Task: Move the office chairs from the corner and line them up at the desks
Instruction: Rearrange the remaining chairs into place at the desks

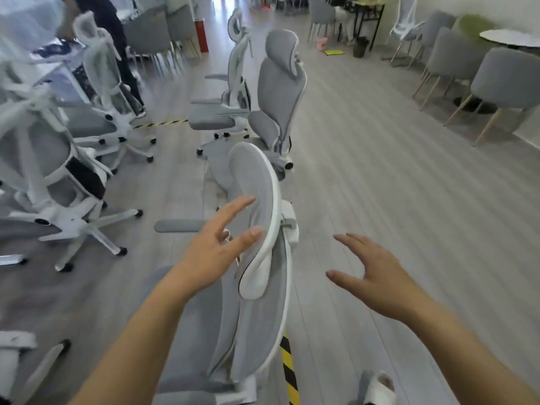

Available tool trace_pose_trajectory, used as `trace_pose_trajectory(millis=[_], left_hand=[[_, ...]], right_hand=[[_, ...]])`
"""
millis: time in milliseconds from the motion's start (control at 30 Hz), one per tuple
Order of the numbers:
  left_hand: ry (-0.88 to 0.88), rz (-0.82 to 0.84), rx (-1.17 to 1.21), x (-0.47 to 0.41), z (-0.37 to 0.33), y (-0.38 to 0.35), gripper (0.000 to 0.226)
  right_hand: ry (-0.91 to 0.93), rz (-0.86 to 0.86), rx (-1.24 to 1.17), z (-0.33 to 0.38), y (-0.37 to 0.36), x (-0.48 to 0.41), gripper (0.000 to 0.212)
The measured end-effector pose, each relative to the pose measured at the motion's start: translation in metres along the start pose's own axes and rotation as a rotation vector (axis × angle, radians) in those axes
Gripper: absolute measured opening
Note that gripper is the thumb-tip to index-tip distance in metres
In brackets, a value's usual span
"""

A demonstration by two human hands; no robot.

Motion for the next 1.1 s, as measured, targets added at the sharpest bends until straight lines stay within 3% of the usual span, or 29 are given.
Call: trace_pose_trajectory(millis=[133,300,400,533,700,767,833,933,1100], left_hand=[[0.081,-0.111,-0.028,-0.011,-0.015,-0.009,0.041],[0.337,-0.270,-0.088,0.006,-0.041,-0.022,0.046],[0.431,-0.424,-0.046,0.017,-0.052,-0.035,0.026],[0.504,-0.664,-0.002,0.038,-0.048,-0.054,0.020],[0.625,-0.937,0.302,0.090,0.005,-0.088,0.026],[0.705,-0.978,0.369,0.100,0.025,-0.113,0.048],[0.820,-0.951,0.381,0.098,0.037,-0.138,0.056],[0.979,-0.920,0.183,0.078,0.042,-0.165,0.058],[1.100,-1.171,-0.215,0.043,0.034,-0.200,0.079]], right_hand=[[0.256,0.149,0.022,-0.039,0.020,-0.096,0.069],[0.540,0.320,0.014,-0.050,0.029,-0.190,0.067],[0.739,0.390,0.104,-0.039,0.014,-0.242,0.066],[0.902,0.478,0.257,-0.022,-0.011,-0.295,0.062],[1.057,0.546,0.396,-0.011,-0.025,-0.345,0.062],[1.075,0.626,0.348,-0.009,-0.027,-0.362,0.066],[1.102,0.683,0.297,-0.006,-0.029,-0.379,0.064],[1.151,0.648,0.242,-0.006,-0.036,-0.405,0.058],[1.256,0.614,0.203,-0.005,-0.051,-0.427,0.050]])
Point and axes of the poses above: each hand's wrist, its own x-axis away from the middle knuckle, its own y-axis out of the back of the hand, z = x × y, the point moved 4 cm from there along -x, towards the middle knuckle, and after that the axes turned 12 degrees about y, right-handed, at the moved point
